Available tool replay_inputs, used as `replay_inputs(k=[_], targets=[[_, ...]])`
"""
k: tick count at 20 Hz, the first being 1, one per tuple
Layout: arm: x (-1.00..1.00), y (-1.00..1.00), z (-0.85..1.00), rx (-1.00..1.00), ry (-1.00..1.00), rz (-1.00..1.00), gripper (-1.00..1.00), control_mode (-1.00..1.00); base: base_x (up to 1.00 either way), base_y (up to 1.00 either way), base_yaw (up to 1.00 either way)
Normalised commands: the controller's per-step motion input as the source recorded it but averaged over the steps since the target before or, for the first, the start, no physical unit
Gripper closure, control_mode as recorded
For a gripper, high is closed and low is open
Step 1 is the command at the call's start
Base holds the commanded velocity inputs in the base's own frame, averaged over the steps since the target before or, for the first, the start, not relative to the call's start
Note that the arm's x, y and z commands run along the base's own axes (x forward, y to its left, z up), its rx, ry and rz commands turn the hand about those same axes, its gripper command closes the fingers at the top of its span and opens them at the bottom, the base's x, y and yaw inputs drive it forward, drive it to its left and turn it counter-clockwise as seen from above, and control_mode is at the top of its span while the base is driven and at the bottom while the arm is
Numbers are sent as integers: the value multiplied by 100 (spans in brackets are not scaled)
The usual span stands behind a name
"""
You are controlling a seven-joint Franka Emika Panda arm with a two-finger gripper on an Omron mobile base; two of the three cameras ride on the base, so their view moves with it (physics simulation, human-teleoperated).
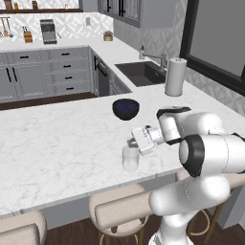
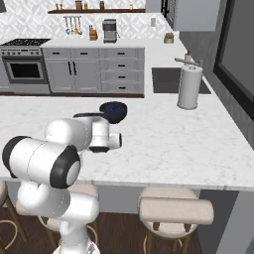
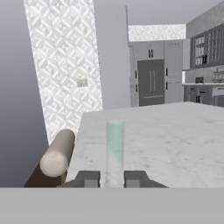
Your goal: Take a straw from the drawer in front and place it inside the glass cup on the dining counter.
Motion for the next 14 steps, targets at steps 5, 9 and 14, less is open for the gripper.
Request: replay_inputs(k=[5, 9, 14], targets=[[0, -24, 1, 0, -5, 0, -100, -100, 0, 0, 0], [-15, -29, 26, 0, -7, 0, -100, -100, 0, 0, 0], [-65, -35, 73, -3, -17, 0, -100, -100, 0, 0, 0]])
